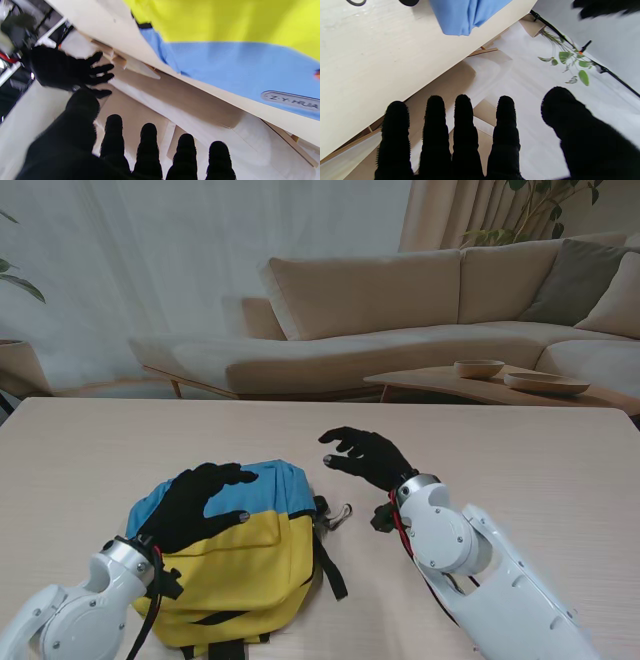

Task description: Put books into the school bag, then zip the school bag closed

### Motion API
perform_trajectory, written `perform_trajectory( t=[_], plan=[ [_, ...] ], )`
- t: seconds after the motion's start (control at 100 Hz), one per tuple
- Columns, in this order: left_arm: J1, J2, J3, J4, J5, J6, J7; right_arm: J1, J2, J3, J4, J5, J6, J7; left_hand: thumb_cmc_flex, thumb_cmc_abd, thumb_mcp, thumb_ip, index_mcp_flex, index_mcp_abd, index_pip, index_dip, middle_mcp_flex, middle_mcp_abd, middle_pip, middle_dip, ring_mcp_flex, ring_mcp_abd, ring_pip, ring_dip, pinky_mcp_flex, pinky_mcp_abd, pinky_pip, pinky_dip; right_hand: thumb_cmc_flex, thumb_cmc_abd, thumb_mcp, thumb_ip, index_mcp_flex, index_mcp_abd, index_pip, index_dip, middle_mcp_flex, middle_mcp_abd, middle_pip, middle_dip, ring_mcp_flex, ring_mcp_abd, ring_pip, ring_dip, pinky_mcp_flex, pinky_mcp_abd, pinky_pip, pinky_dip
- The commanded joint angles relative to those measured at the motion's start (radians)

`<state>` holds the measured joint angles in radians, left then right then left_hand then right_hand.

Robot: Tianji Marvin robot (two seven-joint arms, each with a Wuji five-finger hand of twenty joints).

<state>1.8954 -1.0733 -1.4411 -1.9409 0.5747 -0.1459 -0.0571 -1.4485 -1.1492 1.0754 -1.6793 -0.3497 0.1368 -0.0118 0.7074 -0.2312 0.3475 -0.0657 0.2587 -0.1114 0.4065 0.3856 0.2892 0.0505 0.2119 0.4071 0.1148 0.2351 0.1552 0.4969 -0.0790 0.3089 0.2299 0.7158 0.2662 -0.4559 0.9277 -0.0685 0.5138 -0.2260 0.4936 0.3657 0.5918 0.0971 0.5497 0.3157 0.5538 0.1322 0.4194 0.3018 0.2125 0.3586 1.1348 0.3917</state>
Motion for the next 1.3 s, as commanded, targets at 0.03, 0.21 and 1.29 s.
perform_trajectory(
  t=[0.03, 0.21, 1.29],
  plan=[
    [-0.047, -0.022, 0.021, 0.032, -0.036, 0.018, -0.007, -0.063, 0.009, 0.012, -0.049, -0.004, -0.034, 0.022, -0.025, 0.029, -0.017, 0.039, -0.057, 0.006, -0.011, -0.034, -0.063, -0.011, -0.034, -0.039, -0.048, -0.034, -0.059, -0.042, -0.027, -0.035, -0.085, -0.049, -0.023, -0.005, 0.017, 0.042, -0.082, -0.006, -0.028, -0.034, -0.074, -0.055, -0.046, -0.027, -0.076, -0.048, -0.068, -0.037, -0.058, -0.043, -0.081, -0.054],
    [-0.119, -0.036, 0.080, 0.102, -0.118, 0.038, 0.031, -0.171, 0.020, 0.053, -0.119, -0.037, -0.115, 0.014, -0.064, 0.034, -0.036, 0.034, -0.088, 0.014, -0.009, -0.081, -0.102, -0.023, -0.055, -0.081, -0.088, -0.055, -0.094, -0.084, -0.005, -0.053, -0.166, -0.206, -0.028, 0.014, 0.027, 0.045, -0.243, -0.027, -0.075, -0.080, -0.270, -0.113, -0.086, -0.045, -0.267, -0.143, -0.169, -0.087, -0.209, -0.138, -0.238, -0.157],
    [-0.199, -0.057, 0.198, 0.191, -0.246, 0.087, 0.061, -0.248, 0.007, 0.103, 0.005, 0.116, -0.374, -0.032, -0.105, 0.046, -0.078, 0.031, -0.104, -0.049, -0.058, -0.146, -0.139, -0.091, -0.121, -0.104, -0.087, -0.112, -0.132, -0.187, 0.010, -0.078, -0.211, -0.413, -0.074, 0.160, -0.133, 0.060, -0.366, -0.080, -0.457, -0.057, -0.407, -0.250, -0.386, -0.183, -0.457, -0.301, -0.424, -0.154, -0.314, -0.273, -0.685, -0.164]
  ],
)
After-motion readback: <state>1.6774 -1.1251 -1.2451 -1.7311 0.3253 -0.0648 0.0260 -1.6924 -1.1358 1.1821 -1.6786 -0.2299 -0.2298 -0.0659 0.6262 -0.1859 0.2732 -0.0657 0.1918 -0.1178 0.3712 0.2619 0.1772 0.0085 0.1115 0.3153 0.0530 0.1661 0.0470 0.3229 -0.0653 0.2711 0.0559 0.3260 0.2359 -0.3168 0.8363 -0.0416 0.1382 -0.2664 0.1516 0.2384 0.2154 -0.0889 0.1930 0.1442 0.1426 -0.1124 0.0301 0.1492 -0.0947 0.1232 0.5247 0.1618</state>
